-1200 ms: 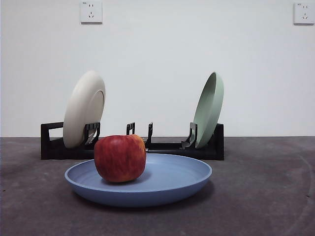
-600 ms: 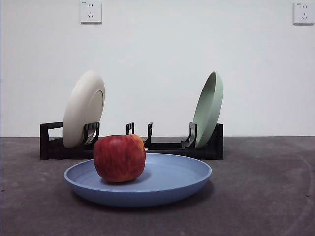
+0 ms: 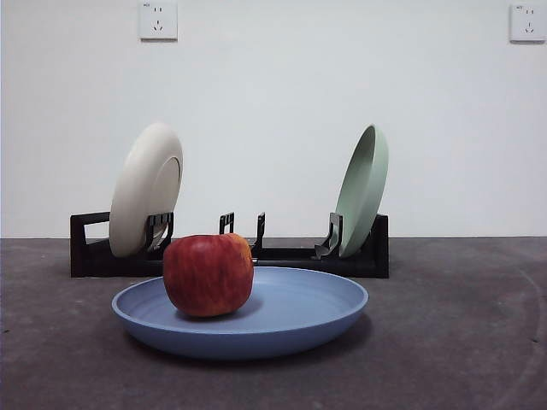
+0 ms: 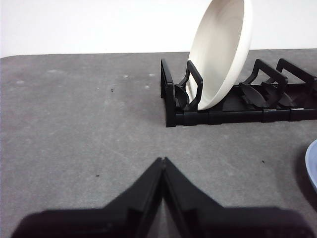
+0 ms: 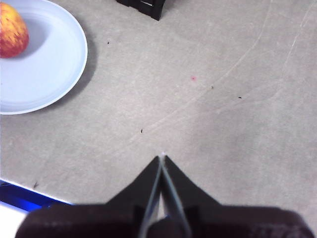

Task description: Take the blue plate from the plate rack,put the plate on the table,take the apple from the table,put the apple in the plate

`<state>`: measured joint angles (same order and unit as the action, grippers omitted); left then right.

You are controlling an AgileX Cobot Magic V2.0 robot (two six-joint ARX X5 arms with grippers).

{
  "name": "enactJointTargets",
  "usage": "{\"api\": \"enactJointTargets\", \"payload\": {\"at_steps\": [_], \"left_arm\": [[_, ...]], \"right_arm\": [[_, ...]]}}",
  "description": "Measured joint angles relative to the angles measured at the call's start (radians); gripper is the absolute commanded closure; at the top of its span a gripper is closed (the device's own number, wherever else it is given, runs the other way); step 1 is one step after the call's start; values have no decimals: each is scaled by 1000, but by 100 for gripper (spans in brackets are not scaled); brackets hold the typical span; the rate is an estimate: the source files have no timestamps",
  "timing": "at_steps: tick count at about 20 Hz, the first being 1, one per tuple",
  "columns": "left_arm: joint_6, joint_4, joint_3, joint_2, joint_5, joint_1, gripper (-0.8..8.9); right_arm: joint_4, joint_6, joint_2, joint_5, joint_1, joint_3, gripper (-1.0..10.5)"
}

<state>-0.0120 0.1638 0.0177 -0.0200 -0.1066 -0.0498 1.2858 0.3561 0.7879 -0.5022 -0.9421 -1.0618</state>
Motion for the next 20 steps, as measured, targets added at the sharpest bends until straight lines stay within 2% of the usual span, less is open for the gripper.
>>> {"api": "enactJointTargets", "payload": {"at_steps": [10, 13, 16, 18, 20], "left_arm": [[0, 0, 0, -3, 0, 0, 817], [0, 0, 0, -4, 0, 0, 817], [0, 0, 0, -4, 0, 0, 817], [0, 0, 0, -4, 0, 0, 817], [0, 0, 0, -4, 0, 0, 817]], "right_arm": [[2, 0, 0, -3, 1, 0, 945], [2, -4, 0, -7, 34, 0, 945], [-61, -48, -5, -45, 146, 0, 945], [-221, -138, -35, -71, 271, 21, 945], [-454, -257, -96, -15, 426, 92, 945]]}}
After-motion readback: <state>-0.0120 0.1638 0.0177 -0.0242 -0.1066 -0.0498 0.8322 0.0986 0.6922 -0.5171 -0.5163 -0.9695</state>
